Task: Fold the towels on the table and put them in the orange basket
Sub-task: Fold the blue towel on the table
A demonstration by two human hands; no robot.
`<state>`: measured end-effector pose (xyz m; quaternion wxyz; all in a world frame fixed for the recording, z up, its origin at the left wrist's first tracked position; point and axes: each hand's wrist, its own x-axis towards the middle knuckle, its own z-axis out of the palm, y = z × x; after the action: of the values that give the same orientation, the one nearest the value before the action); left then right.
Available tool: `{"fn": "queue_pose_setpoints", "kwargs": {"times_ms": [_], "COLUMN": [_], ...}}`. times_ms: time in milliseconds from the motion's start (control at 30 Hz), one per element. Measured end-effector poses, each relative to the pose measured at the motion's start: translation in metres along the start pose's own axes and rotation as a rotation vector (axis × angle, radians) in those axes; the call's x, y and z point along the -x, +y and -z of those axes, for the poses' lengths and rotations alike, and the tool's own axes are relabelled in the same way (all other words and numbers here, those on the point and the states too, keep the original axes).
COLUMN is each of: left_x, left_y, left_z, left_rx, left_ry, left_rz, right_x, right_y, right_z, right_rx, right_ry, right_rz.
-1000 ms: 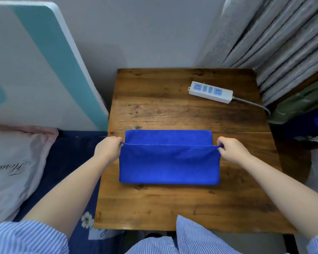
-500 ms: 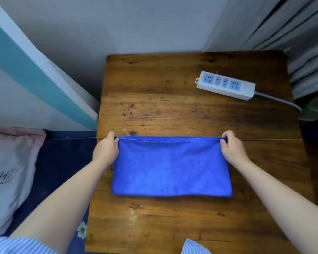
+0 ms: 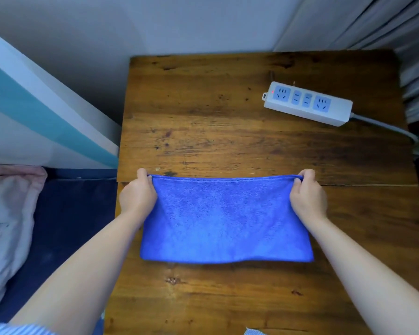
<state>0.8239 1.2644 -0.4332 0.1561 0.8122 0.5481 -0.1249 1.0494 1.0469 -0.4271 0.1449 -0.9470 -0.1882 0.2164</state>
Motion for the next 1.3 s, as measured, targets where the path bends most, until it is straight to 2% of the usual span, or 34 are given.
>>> {"fn": "queue_pose_setpoints", "kwargs": {"times_ms": [267,400,500,567,633,700,800,933,1067,1167,1300], "left_x": [-0.003,0.003,0.015,0.033,0.062,0.084,0.103,0.096,0.088,0.091,0.092], "left_y": [-0.002,-0.008,-0.016,-0.023,-0.030,-0.029,-0.017,-0.016,-0.026,-0.036,-0.061], "left_z": [-0.017,-0.012,-0.011,-0.018,-0.032,-0.048,-0.064,-0.073,-0.079,-0.074,-0.064], "left_rx": [0.030,0.201,0.352,0.307,0.210,0.110,-0.022,-0.210,-0.212,-0.103,-0.057], "left_ry": [0.083,0.103,0.133,0.198,0.192,0.169,0.141,-0.043,-0.053,-0.086,-0.089], "left_rz": [-0.014,0.070,0.107,-0.006,-0.195,-0.391,-0.556,-0.490,-0.463,-0.338,-0.198], "right_x": [-0.006,-0.003,0.011,0.034,0.071,0.102,0.131,0.131,0.119,0.117,0.119], "right_y": [-0.002,0.001,0.006,0.009,0.008,0.003,-0.010,-0.003,0.030,0.058,0.087], "right_z": [-0.010,-0.007,-0.003,-0.007,-0.025,-0.050,-0.083,-0.094,-0.082,-0.066,-0.043], "right_rx": [0.095,0.055,0.057,0.122,0.228,0.320,0.416,0.481,0.478,0.445,0.367], "right_ry": [0.052,0.057,0.123,0.217,0.272,0.246,0.112,0.020,0.081,0.017,0.010], "right_rz": [-0.011,-0.053,-0.049,0.028,0.220,0.400,0.494,0.409,0.331,0.219,-0.040]}}
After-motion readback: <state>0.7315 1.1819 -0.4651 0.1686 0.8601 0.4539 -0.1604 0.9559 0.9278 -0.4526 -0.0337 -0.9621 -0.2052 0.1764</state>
